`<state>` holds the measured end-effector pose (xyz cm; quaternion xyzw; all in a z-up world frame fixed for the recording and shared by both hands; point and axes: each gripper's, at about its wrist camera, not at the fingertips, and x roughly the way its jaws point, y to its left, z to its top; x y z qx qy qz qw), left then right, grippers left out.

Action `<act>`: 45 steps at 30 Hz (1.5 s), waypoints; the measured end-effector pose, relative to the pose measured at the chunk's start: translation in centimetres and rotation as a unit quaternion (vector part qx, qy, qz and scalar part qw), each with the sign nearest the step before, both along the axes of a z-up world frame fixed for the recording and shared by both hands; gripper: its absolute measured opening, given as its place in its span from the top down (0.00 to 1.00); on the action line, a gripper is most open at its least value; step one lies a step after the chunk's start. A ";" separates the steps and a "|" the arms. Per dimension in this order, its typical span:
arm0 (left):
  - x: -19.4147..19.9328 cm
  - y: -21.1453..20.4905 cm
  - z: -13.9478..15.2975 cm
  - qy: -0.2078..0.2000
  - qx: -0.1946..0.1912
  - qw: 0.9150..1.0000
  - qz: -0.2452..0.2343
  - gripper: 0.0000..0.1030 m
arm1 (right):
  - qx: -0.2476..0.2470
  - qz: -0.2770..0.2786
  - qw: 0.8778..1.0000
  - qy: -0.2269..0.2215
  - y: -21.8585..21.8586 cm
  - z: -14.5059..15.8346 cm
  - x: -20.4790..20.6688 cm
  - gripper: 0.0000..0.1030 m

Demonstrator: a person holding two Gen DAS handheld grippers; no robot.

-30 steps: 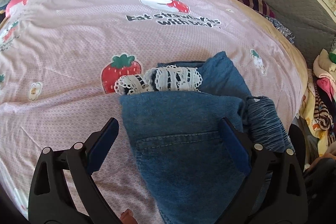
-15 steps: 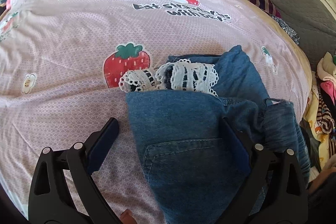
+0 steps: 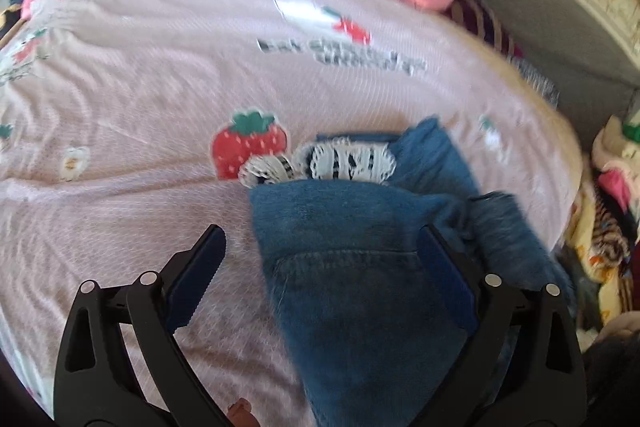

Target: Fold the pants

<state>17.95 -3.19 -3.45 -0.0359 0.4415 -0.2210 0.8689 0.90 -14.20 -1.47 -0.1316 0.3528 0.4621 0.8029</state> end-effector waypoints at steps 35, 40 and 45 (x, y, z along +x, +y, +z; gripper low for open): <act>-4.7 0.0 -2.7 0.043 -0.053 0.997 0.026 0.41 | 0.165 -0.292 0.926 0.174 -11.7 -5.1 12.4 0.53; -4.9 -0.5 -1.8 0.037 -0.069 0.997 0.019 0.76 | 0.166 -0.299 0.931 0.128 -11.3 -3.6 11.1 0.65; -5.0 -0.3 0.3 0.004 -0.070 0.997 0.020 0.80 | 0.162 -0.270 0.947 0.061 -9.7 -0.3 10.3 0.67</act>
